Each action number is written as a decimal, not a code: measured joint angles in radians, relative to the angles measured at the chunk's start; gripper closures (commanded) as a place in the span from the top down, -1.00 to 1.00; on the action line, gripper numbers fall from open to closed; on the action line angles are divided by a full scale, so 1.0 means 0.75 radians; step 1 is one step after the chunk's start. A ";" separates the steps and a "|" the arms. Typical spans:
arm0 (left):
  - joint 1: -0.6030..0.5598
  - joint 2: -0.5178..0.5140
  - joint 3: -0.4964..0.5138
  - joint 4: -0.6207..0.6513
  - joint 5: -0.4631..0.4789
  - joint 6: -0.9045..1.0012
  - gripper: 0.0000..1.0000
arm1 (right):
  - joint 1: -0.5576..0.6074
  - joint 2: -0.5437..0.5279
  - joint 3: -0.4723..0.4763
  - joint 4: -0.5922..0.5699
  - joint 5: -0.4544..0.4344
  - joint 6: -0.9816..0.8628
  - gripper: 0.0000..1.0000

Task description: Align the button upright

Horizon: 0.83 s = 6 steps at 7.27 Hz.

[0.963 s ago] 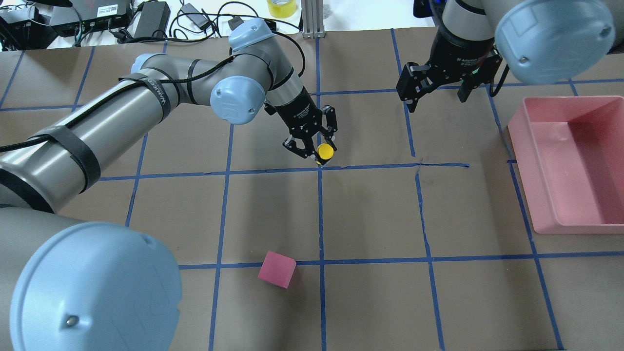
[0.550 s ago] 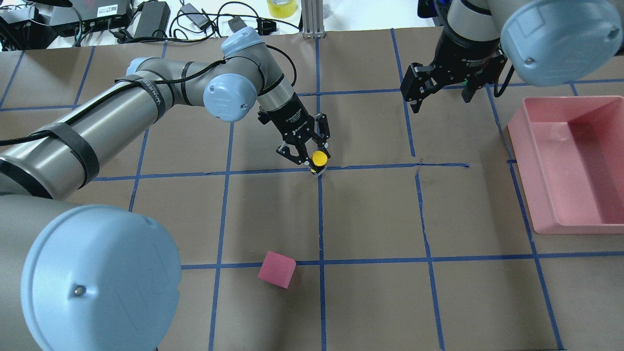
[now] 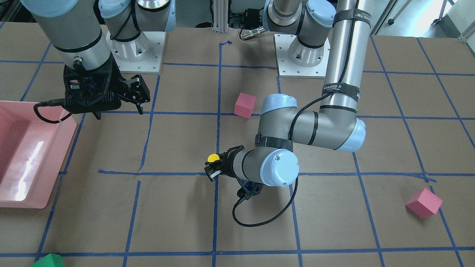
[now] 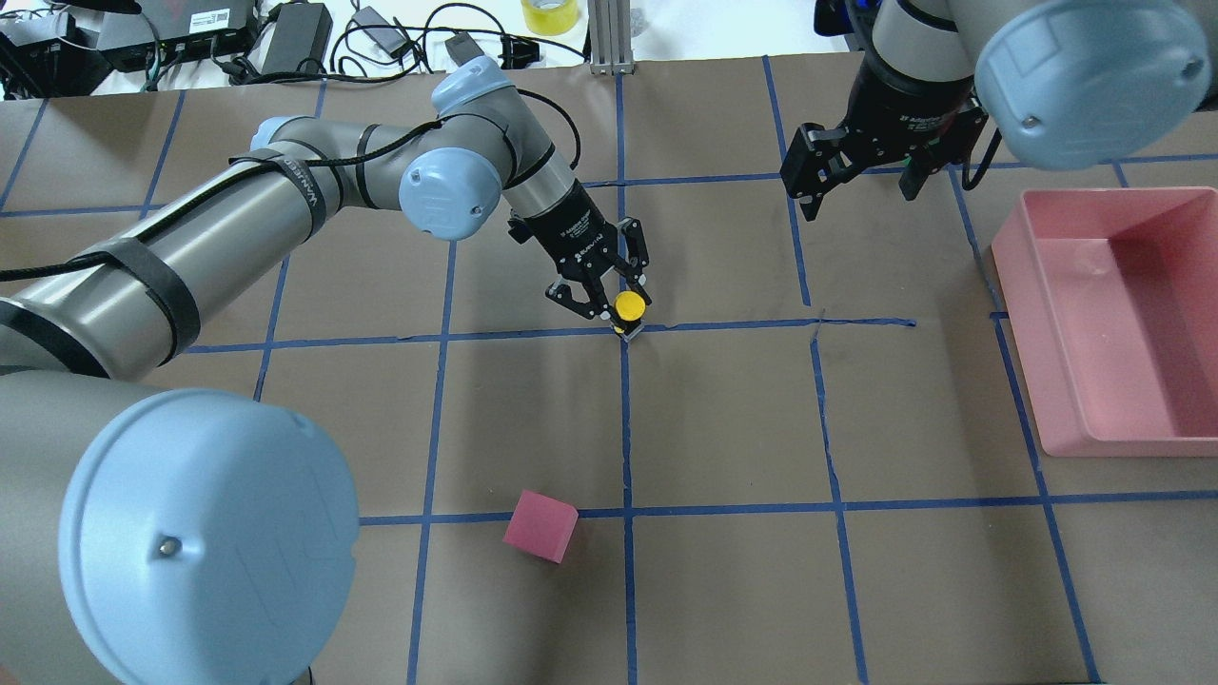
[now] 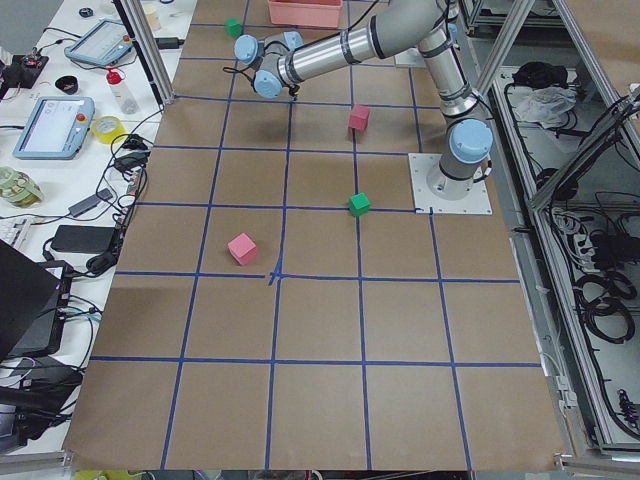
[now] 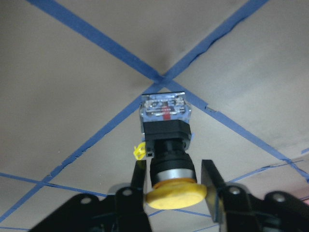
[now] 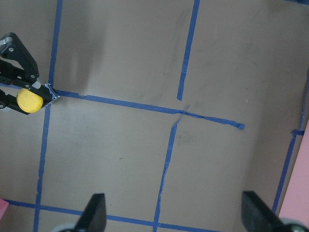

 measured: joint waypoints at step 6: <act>0.026 0.098 -0.006 0.081 0.090 0.152 1.00 | 0.000 -0.001 0.001 0.003 -0.006 0.001 1.00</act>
